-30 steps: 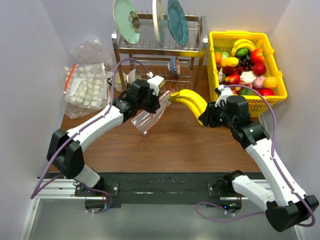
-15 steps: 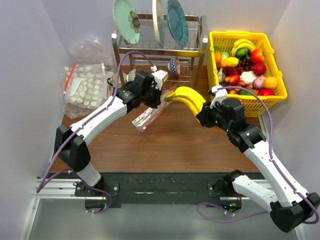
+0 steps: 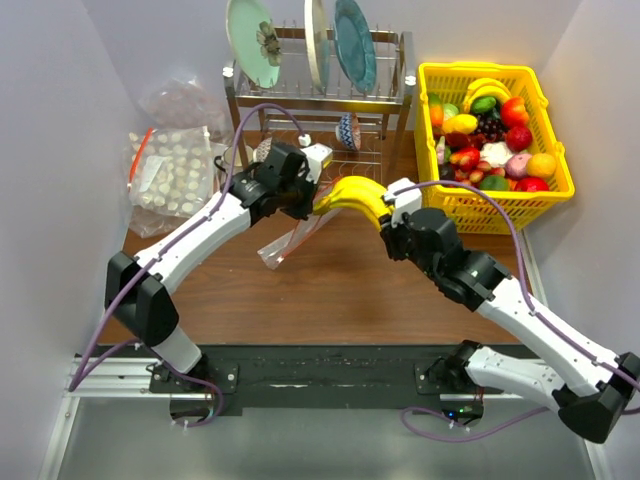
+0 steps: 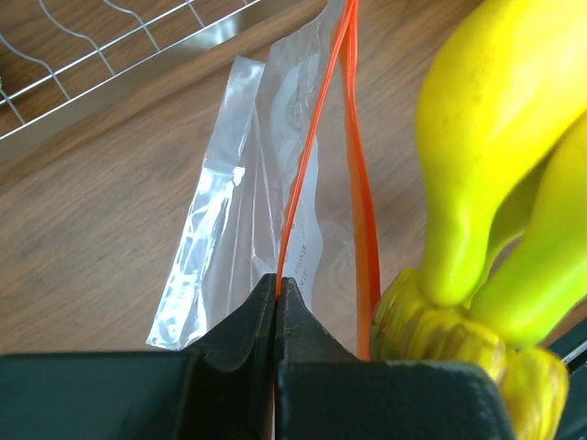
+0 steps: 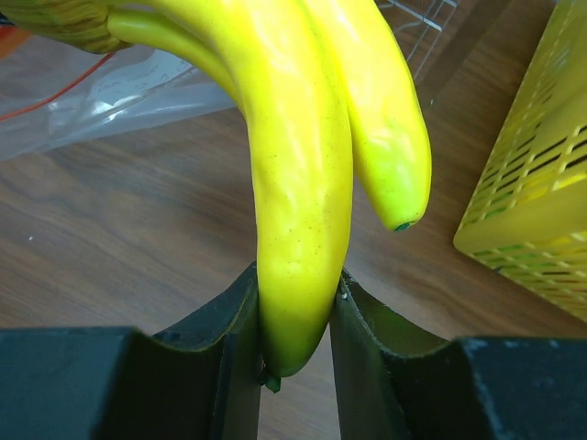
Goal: Place the food in the zip-top bag and seal the zipper
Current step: Place the fake fruit in the zipper food storage bag.
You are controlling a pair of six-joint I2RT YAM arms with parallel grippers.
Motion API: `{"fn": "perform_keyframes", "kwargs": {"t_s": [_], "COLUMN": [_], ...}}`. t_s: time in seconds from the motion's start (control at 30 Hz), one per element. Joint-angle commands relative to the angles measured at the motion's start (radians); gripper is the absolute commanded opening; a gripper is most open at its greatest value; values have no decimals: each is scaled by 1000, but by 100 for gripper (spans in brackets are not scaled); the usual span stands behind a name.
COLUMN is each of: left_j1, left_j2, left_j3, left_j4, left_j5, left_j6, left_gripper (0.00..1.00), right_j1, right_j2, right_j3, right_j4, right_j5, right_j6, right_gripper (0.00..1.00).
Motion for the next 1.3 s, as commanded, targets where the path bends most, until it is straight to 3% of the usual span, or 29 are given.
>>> {"fn": "perform_keyframes", "kwargs": {"t_s": [0.0,0.23,0.5,1.27], "left_j1": [33,67,68,117], "left_j2": [-63,-93,-112,-122], "left_j3": [-33,-77,-42,85], "left_j4": [16,25,-30,-137], "left_j5": [-11,62,107,293], "left_j6": [13,1,4,-15], "left_gripper": [0,0,0,0], "right_j1": [112,257,356,421], "right_j2": [-5,-62,-70,71], "right_j3": [39,-69,-247,-370], "right_j4": [112,360,741,1132], "right_j5": [242,423,440,615], "right_j6": [-105,-305,-637,-1028], "right_gripper": [15,14,13,13]}}
